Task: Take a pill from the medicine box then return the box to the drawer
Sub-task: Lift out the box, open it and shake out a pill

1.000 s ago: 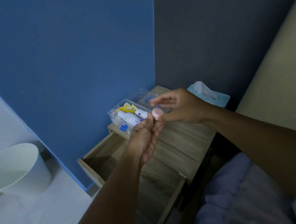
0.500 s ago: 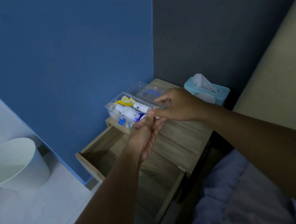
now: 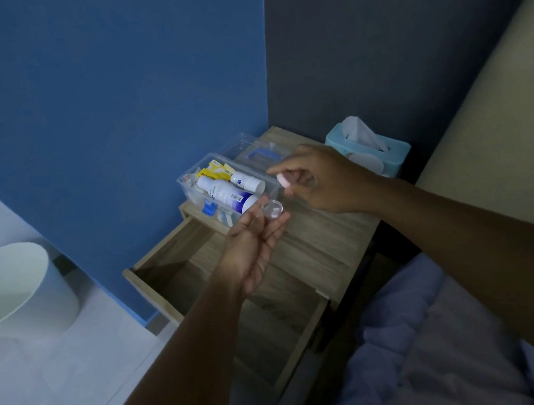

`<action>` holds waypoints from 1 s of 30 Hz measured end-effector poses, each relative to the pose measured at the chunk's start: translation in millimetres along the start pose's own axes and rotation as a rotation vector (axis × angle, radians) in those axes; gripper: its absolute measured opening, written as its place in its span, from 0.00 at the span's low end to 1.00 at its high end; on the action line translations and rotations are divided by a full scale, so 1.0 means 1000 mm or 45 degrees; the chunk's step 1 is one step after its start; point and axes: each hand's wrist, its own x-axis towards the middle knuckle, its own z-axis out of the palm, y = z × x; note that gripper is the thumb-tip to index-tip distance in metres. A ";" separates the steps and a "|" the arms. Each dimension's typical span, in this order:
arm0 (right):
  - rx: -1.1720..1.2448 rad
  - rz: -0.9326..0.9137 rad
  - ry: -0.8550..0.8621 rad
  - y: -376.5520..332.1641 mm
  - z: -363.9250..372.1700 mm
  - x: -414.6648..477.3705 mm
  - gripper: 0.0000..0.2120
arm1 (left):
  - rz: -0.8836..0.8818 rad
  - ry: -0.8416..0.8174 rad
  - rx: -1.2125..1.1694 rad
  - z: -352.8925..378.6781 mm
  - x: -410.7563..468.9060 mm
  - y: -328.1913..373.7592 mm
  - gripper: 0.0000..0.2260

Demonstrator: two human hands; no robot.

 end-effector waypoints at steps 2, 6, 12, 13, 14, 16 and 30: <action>0.041 0.092 0.057 0.016 0.008 -0.007 0.18 | -0.042 -0.015 -0.036 0.000 0.001 0.000 0.16; 0.119 0.294 0.246 0.050 0.029 -0.028 0.14 | -0.037 -0.023 0.004 -0.003 0.009 -0.010 0.16; 0.303 0.716 0.499 0.093 0.081 -0.073 0.09 | 0.183 0.068 0.647 -0.019 0.044 -0.043 0.17; 0.277 0.763 0.520 0.100 0.091 -0.081 0.09 | 0.202 0.062 0.785 -0.022 0.051 -0.048 0.17; 0.258 0.785 0.535 0.106 0.100 -0.090 0.09 | 0.206 0.050 0.894 -0.026 0.058 -0.053 0.18; 0.230 0.785 0.549 0.118 0.116 -0.104 0.09 | 0.216 0.006 1.085 -0.033 0.073 -0.064 0.19; 0.438 0.752 0.561 0.146 0.164 -0.124 0.38 | 0.509 -0.221 2.112 -0.061 0.135 -0.113 0.25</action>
